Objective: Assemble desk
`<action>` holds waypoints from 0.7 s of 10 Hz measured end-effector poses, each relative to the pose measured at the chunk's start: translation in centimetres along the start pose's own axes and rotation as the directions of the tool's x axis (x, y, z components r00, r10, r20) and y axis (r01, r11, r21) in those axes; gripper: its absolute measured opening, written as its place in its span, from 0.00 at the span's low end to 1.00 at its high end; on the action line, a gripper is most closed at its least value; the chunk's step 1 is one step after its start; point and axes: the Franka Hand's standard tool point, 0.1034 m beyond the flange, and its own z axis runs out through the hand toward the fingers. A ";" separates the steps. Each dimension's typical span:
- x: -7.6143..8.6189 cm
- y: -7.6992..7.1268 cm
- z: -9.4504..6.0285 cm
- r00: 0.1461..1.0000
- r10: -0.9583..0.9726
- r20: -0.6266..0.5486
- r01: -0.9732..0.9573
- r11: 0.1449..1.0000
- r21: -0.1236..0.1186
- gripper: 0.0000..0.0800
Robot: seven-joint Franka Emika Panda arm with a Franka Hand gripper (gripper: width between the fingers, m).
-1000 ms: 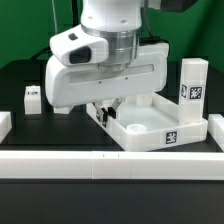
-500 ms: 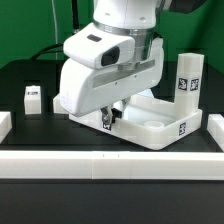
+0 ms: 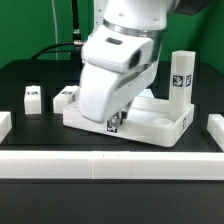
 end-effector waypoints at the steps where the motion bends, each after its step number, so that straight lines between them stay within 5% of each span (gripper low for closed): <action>1: 0.8 0.3 -0.2 0.997 -0.076 0.007 0.076 0.997 -0.011 0.08; 6: 0.4 0.9 0.0 0.953 -0.300 0.043 0.301 0.954 -0.012 0.08; 7: 1.8 1.3 -0.1 0.952 -0.302 0.042 0.303 0.953 -0.010 0.08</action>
Offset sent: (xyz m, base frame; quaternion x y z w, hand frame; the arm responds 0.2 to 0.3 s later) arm 0.0000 0.0000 0.0000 0.0000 0.0000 -0.1938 0.9810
